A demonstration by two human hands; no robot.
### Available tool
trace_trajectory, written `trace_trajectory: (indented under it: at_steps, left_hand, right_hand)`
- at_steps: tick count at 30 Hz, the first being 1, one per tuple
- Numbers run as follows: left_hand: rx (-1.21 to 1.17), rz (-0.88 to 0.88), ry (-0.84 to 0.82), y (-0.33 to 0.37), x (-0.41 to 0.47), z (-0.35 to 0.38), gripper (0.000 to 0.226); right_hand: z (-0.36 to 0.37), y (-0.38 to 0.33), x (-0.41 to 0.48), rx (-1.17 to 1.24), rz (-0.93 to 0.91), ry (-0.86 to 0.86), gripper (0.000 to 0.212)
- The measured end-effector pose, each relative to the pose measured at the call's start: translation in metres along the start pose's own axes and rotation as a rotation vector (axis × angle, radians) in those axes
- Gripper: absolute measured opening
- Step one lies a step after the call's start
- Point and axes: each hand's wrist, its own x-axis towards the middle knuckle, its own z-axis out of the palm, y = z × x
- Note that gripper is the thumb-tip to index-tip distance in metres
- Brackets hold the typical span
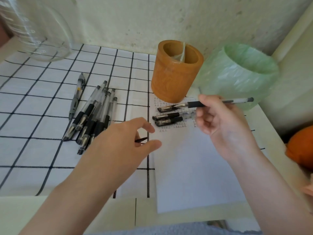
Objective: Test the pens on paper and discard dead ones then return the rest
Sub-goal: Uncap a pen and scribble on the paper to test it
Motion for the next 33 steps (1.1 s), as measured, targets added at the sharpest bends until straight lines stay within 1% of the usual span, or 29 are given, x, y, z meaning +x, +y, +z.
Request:
trace_trajectory:
  at_steps: [1, 2, 4, 6, 7, 9, 12, 17, 20, 22, 24, 33]
  left_hand:
    - [0.046, 0.006, -0.026, -0.002, 0.001, 0.001, 0.024]
    - [0.082, 0.016, -0.055, -0.002, 0.001, 0.003, 0.026]
    - [0.115, 0.033, -0.108, -0.001, -0.001, 0.005, 0.034]
    - [0.145, 0.055, -0.147, 0.001, -0.002, 0.007, 0.043]
    - [0.175, 0.075, -0.168, 0.002, -0.002, 0.008, 0.047]
    - [0.249, 0.113, -0.199, 0.001, -0.002, 0.011, 0.054]
    - [0.336, 0.133, -0.207, -0.002, 0.0, 0.014, 0.057]
    - [0.38, 0.138, -0.218, -0.004, 0.003, 0.018, 0.057]
    - [0.375, 0.13, -0.213, -0.005, 0.003, 0.019, 0.056]
    - [0.371, 0.128, -0.217, -0.005, 0.003, 0.019, 0.056]
    - [0.369, 0.123, -0.221, -0.005, 0.004, 0.02, 0.056]
    - [0.386, 0.108, -0.223, -0.003, 0.003, 0.018, 0.056]
  right_hand:
    - [-0.002, 0.002, 0.001, -0.028, -0.009, 0.003, 0.011]
    - [-0.002, 0.004, 0.002, -0.047, -0.005, -0.014, 0.012]
    - [0.0, 0.01, 0.001, -0.078, 0.03, -0.069, 0.022]
    - [0.004, 0.017, 0.001, -0.138, 0.039, -0.056, 0.021]
    - [0.004, 0.021, 0.002, -0.181, 0.023, -0.026, 0.022]
    - [0.007, 0.029, 0.004, -0.251, -0.035, 0.044, 0.032]
    - [0.012, 0.04, 0.007, -0.285, -0.123, 0.089, 0.044]
    - [0.017, 0.051, 0.01, -0.295, -0.233, 0.133, 0.051]
    - [0.016, 0.059, 0.014, -0.353, -0.285, 0.186, 0.045]
    - [0.015, 0.061, 0.015, -0.394, -0.303, 0.199, 0.038]
    - [0.015, 0.062, 0.015, -0.414, -0.311, 0.196, 0.035]
    - [0.015, 0.065, 0.016, -0.421, -0.336, 0.177, 0.037]
